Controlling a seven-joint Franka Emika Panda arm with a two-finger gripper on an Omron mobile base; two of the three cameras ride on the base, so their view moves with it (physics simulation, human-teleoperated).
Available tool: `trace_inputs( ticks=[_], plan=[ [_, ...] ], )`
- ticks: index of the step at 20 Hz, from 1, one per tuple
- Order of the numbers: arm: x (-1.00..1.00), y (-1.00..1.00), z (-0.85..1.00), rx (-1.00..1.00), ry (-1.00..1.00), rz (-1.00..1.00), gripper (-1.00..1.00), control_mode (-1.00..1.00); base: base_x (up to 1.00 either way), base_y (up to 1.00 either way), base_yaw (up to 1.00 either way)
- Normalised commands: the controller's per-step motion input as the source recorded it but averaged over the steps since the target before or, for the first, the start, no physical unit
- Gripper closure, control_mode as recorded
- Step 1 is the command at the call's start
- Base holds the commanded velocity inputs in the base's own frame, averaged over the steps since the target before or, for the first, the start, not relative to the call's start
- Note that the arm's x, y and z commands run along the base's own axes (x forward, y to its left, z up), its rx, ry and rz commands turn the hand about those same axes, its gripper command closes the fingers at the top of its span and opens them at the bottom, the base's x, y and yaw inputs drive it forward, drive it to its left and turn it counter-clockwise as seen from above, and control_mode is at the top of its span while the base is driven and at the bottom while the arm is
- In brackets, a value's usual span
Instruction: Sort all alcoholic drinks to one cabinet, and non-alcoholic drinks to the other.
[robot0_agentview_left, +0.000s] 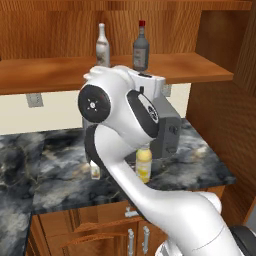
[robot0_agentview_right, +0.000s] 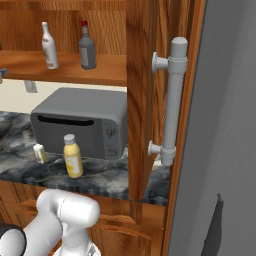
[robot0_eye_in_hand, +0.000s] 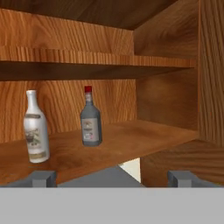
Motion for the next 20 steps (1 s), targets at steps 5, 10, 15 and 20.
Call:
trace_inputs(
  ticks=[5,10,15,20],
  plan=[
    [-0.56,-0.18,-0.24,0.04,0.00,-0.08,-1.00,-1.00,0.00,0.00,0.00],
    [-0.57,-0.22,-0.28,0.04,0.00,-0.08,-1.00,-1.00,0.00,0.00,0.00],
    [-0.43,-0.26,-0.25,0.06,0.02,-0.06,-1.00,-1.00,0.00,0.00,0.00],
    [-0.34,-0.32,-0.28,0.05,0.04,-0.03,-1.00,-1.00,0.00,0.00,0.00]
  ],
)
